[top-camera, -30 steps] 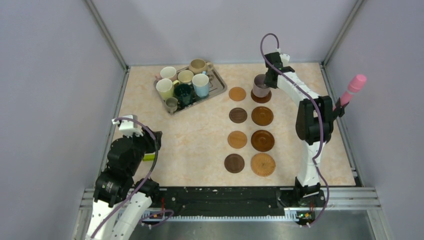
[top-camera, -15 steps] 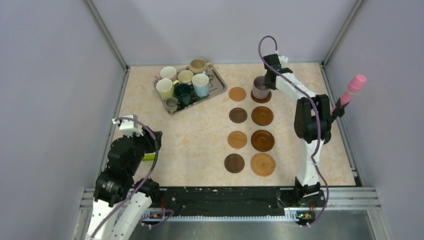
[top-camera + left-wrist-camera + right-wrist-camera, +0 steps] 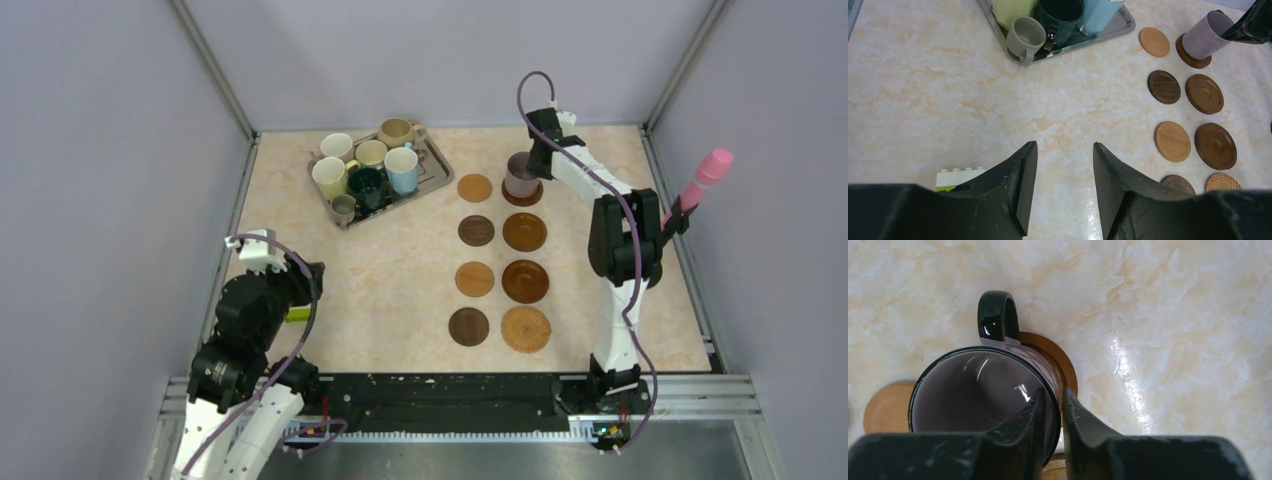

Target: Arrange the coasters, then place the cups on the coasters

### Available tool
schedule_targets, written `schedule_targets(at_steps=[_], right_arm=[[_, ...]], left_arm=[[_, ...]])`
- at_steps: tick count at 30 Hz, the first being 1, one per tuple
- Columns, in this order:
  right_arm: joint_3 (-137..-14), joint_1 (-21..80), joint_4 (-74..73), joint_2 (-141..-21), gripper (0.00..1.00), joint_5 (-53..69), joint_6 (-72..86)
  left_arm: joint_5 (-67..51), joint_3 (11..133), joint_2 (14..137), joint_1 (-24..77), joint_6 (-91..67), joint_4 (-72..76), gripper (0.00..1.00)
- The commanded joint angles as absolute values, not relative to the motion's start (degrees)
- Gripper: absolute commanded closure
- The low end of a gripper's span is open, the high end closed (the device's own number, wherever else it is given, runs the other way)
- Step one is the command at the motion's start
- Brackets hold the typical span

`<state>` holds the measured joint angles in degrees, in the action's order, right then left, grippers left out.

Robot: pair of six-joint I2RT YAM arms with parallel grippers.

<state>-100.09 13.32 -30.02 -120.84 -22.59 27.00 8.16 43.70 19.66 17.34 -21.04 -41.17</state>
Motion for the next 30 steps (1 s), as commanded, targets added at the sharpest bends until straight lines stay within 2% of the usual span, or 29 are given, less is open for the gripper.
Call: schedule_targets(at_steps=[1,5,12,17,19,25,30], right_arm=[[-102.0,12.8,-28.0,-118.3,0.78,-22.8,27.5],[-104.2,12.8,-29.3,-117.1,0.59,-20.9,27.4],[-105.9,13.0,-29.9,-112.3,0.39,-12.1,25.3],[-98.9,14.3,-26.8,-104.4,0.31,-7.4,21.9],[-93.9,15.1,-24.2,-100.6,0.23,-4.9,21.3],[-80.4,19.8,-18.6,-90.7,0.22,-0.3,24.2],[-72.3,24.4,-14.3,-85.9,0.24,3.1,26.7]], left_arm=[[7.6,43.8,20.2,17.5,-20.7,-38.9,0.49],[7.4,43.7,20.2,17.4,-20.7,-38.8,0.49],[8.2,43.5,22.4,17.5,-21.0,-37.7,0.49],[12.0,47.6,32.9,17.4,-24.1,-36.8,0.48],[12.2,50.3,39.3,17.5,-25.9,-36.0,0.48],[11.4,59.4,60.7,14.7,-28.4,-31.3,0.50],[3.2,62.6,73.5,3.1,-33.0,-25.8,0.58]])
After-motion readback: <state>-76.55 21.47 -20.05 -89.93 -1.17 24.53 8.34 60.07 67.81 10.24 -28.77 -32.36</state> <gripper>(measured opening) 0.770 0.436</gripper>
